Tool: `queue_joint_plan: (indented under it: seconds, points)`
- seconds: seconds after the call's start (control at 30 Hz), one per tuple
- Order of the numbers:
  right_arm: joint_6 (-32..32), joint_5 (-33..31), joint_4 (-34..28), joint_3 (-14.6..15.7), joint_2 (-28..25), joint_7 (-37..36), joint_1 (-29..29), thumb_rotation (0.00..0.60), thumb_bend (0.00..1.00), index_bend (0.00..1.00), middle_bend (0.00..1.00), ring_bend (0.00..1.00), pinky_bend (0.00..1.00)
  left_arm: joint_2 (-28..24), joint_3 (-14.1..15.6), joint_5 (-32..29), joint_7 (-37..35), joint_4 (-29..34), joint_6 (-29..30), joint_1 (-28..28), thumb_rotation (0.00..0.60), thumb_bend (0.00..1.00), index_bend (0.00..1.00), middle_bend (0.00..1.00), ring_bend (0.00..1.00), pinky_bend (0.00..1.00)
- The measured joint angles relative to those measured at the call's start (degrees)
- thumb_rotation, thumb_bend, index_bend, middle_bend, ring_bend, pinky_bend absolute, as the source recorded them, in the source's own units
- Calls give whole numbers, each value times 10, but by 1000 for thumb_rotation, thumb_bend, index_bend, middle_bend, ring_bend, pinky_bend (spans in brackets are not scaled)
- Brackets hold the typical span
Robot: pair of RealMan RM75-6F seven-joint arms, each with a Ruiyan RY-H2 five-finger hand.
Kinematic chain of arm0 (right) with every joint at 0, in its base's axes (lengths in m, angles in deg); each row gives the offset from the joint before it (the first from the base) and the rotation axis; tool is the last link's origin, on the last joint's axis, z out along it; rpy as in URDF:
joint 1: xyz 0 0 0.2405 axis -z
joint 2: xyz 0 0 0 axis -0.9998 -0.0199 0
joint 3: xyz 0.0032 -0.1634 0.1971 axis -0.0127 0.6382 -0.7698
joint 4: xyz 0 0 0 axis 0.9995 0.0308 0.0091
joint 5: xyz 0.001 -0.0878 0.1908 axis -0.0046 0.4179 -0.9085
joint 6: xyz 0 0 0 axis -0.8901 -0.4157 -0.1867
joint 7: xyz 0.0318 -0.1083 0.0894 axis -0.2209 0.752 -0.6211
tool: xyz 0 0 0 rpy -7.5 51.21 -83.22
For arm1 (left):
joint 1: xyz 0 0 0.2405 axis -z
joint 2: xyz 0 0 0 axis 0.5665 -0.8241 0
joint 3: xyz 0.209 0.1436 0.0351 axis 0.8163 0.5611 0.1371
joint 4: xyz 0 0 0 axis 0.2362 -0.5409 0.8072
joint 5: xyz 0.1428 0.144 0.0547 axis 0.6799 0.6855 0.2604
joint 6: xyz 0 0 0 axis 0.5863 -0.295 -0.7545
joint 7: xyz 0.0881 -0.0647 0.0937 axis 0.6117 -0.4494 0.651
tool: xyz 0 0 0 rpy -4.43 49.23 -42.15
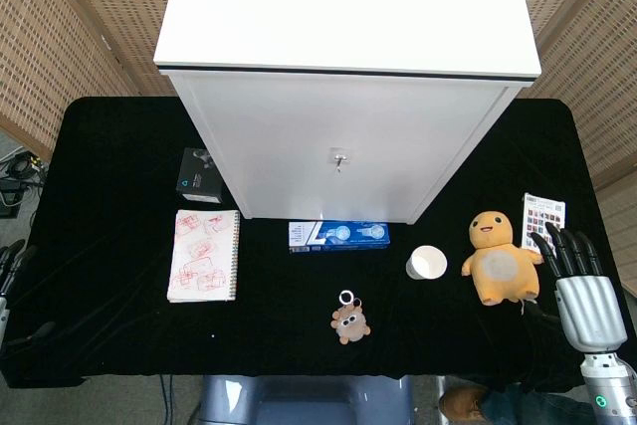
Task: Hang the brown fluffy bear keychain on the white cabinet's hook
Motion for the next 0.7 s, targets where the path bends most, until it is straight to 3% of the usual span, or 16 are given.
queue_joint_plan:
  seconds: [0.23, 0.3, 0.37, 0.4, 0.47, 0.57, 0.63, 0.7]
  points:
    - [12, 1, 1, 4, 0, -4, -3, 600, 0, 0, 6, 0, 0, 1, 0, -1, -1, 0, -1, 0, 600, 0, 0, 0, 0, 0]
    - [23, 1, 0, 4, 0, -5, -8, 600, 0, 0, 62, 14, 0, 1, -1, -2, 0, 0, -2, 1, 600, 0, 0, 0, 0, 0]
    - [38, 2, -1, 3, 1, 0, -17, 600, 0, 5, 224, 144, 49, 2, -3, -5, 2, 0, -6, 4, 600, 0, 0, 0, 0, 0]
    - [51, 4, -2, 2, 1, 7, -27, 600, 0, 11, 289, 215, 111, 3, -4, -8, 3, 0, -9, 5, 600, 0, 0, 0, 0, 0]
    - [75, 11, -4, 1, 2, 16, -45, 600, 0, 43, 474, 422, 428, 4, -7, -14, 6, 0, -14, 8, 600, 0, 0, 0, 0, 0]
    - [125, 21, -12, -2, 2, 27, -82, 600, 0, 78, 649, 640, 822, 6, -11, -25, 11, 2, -23, 13, 600, 0, 0, 0, 0, 0]
    - [167, 28, -19, -4, 1, 28, -111, 600, 5, 116, 730, 742, 945, 8, -15, -36, 14, 3, -32, 18, 600, 0, 0, 0, 0, 0]
    - [213, 32, -26, -5, -1, 22, -142, 600, 39, 164, 795, 813, 993, 9, -18, -45, 16, 3, -39, 21, 600, 0, 0, 0, 0, 0]
